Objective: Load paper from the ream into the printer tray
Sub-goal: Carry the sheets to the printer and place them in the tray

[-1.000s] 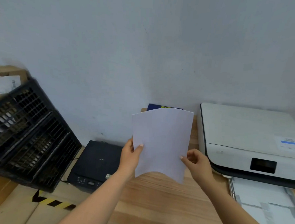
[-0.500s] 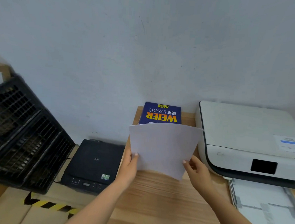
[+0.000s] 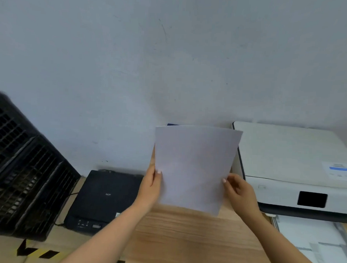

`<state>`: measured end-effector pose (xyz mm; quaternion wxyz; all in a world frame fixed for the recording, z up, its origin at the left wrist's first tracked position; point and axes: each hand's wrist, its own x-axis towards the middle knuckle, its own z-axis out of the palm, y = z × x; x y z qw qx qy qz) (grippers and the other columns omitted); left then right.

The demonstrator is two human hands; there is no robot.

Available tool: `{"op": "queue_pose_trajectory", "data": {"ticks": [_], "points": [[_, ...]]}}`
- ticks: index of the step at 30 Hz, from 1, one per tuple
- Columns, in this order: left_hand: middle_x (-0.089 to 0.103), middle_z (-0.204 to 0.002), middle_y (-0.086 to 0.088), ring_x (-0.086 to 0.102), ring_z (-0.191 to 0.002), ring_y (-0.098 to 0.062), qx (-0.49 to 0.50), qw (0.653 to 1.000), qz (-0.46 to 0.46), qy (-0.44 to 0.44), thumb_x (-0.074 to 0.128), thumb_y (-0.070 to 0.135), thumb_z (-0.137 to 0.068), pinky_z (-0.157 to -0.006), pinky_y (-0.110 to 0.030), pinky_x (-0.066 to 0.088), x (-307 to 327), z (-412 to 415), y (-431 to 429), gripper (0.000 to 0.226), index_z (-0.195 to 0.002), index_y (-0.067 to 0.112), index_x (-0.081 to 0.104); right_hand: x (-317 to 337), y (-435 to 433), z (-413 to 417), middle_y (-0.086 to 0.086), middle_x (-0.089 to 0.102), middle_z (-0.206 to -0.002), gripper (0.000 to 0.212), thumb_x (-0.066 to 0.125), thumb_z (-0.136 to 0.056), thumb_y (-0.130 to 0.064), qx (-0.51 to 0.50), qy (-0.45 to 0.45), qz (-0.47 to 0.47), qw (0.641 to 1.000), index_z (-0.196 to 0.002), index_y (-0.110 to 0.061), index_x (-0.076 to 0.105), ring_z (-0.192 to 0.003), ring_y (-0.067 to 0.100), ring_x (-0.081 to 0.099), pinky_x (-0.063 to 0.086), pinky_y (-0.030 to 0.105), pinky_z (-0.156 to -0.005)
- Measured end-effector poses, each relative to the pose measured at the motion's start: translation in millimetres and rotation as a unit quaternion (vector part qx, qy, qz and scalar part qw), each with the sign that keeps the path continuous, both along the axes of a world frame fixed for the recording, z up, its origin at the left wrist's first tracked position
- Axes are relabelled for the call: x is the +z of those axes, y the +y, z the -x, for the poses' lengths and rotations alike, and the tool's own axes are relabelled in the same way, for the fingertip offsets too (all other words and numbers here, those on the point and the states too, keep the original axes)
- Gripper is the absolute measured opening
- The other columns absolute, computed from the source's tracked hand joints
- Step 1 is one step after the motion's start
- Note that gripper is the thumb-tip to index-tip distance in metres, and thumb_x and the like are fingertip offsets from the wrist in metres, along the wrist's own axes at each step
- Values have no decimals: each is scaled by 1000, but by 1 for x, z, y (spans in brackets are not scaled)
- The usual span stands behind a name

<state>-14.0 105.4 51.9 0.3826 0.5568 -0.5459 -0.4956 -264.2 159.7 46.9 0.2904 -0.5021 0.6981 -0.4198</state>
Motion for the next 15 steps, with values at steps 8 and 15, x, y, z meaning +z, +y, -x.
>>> {"op": "queue_pose_trajectory", "data": {"ticks": [8, 15], "points": [[54, -113, 32, 52, -103, 19, -37, 998, 27, 47, 35, 11, -101, -81, 2, 38, 21, 19, -35, 42, -116, 47, 50, 27, -17, 10, -14, 68, -93, 18, 60, -90, -17, -65, -24, 26, 997, -106, -25, 64, -82, -9, 63, 48, 4, -66], [34, -145, 31, 35, -127, 13, -59, 996, 61, 25, 33, 17, -101, -107, -16, 30, 27, 48, -27, 55, -143, 49, 21, 34, -1, 40, -3, 71, -95, 30, 60, -91, -20, -94, -43, 30, 994, -120, -22, 63, -84, 7, 67, 53, 19, -73]]}}
